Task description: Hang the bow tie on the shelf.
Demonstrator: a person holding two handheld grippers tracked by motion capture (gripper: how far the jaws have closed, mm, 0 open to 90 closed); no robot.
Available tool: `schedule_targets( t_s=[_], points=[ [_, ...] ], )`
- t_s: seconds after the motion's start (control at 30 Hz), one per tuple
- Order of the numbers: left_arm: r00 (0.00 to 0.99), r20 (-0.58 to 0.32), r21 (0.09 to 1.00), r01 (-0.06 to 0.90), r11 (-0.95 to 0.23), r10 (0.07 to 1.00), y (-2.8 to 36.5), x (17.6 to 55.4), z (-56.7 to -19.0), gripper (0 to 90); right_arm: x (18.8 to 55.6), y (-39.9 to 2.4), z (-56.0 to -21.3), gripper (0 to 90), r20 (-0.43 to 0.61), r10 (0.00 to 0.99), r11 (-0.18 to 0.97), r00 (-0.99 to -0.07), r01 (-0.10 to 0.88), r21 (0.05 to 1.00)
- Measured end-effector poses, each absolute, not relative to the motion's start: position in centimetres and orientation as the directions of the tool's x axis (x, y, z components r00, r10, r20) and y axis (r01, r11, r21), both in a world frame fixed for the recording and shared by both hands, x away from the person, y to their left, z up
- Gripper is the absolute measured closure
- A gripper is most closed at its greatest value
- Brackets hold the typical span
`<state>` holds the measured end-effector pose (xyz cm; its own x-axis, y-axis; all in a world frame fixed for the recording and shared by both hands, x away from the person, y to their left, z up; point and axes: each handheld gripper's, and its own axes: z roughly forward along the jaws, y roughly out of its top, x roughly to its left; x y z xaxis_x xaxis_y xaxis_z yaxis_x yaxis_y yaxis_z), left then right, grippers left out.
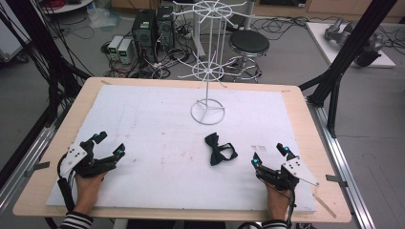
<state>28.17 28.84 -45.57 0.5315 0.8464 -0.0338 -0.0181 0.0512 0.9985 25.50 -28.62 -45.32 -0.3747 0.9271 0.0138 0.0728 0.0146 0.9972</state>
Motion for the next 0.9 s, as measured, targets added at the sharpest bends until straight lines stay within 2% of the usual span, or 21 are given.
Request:
schedule_targets(
  t_s=[0.9],
  points=[
    [0.529,-0.023,0.999,-0.022,0.041,0.848,28.81,28.1,-45.56,14.7,25.66,-28.7,-45.28,7.7,0.016,0.931,0.014,-0.365,0.079,0.997]
  ],
)
